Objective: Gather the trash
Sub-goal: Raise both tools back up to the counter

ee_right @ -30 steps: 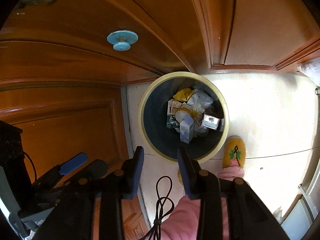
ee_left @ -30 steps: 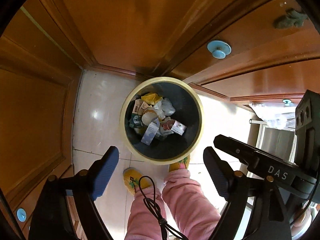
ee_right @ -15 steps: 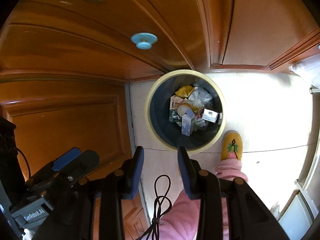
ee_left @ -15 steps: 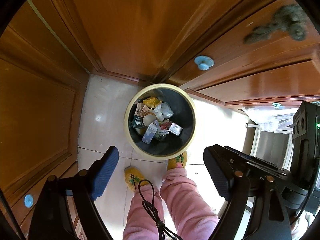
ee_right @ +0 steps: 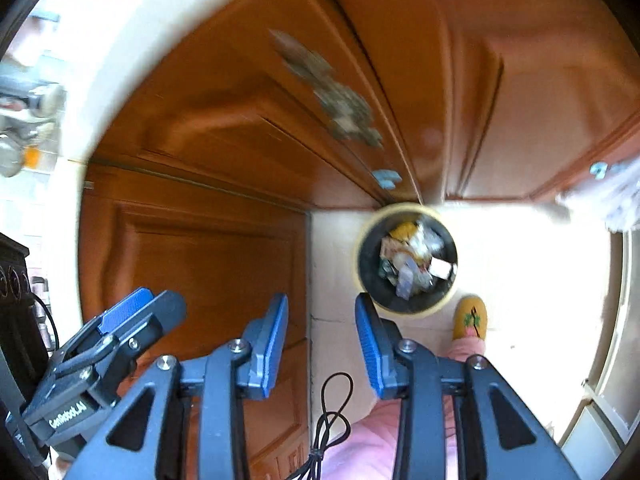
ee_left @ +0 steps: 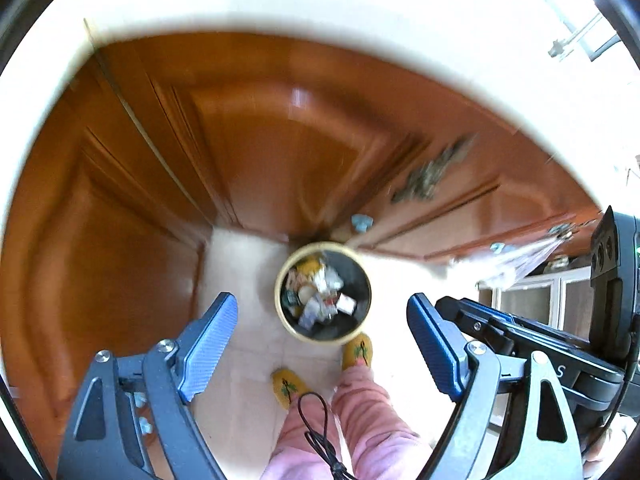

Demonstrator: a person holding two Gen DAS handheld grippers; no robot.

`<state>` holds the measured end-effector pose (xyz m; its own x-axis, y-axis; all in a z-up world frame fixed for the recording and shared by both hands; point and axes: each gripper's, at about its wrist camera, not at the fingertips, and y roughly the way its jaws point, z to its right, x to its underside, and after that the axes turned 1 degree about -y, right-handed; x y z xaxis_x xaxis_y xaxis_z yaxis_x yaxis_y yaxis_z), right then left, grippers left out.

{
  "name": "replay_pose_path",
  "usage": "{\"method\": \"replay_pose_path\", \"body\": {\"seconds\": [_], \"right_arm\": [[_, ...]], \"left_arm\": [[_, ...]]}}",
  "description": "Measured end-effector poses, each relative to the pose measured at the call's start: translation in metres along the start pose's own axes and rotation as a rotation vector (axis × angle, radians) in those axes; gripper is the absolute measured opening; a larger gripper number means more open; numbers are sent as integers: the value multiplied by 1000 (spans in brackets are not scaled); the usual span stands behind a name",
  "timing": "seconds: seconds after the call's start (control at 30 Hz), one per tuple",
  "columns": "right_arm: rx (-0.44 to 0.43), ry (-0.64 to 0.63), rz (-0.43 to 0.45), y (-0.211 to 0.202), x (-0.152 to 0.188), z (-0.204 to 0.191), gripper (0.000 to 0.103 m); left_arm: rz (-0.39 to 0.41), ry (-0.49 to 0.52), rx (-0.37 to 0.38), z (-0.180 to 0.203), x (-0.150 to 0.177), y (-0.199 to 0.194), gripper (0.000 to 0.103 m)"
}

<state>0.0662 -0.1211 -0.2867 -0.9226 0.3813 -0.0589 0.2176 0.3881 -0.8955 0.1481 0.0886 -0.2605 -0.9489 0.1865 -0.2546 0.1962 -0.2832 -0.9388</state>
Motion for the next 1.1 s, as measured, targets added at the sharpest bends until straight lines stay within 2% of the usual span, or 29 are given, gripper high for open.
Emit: {"method": "replay_pose_path", "body": {"seconds": [0.3,0.4,0.63,0.7,0.9,1.1], "right_arm": [[-40,-114,160,-97,-19,-71,35],[-46,-157,212,-127,-29,-95,35],[-64,-237,351,-188,-63,-140,35],[-61,-268,393,-205,-74,-153,35],[-79,-328,459,-246,-127,-183,35],[-101,-402,485,-268,-205,-213,35]], "left_arm": [[262,60,-52,10,-39,-129,86],[336,63,-69,11,-55,-163,90],[519,68,-145,16,-95,-226,93],[562,61,-163,15,-107,-239,96],[680,33,-240,20,-146,-272,96],[728,-73,-290,17,-192,-274,97]]}}
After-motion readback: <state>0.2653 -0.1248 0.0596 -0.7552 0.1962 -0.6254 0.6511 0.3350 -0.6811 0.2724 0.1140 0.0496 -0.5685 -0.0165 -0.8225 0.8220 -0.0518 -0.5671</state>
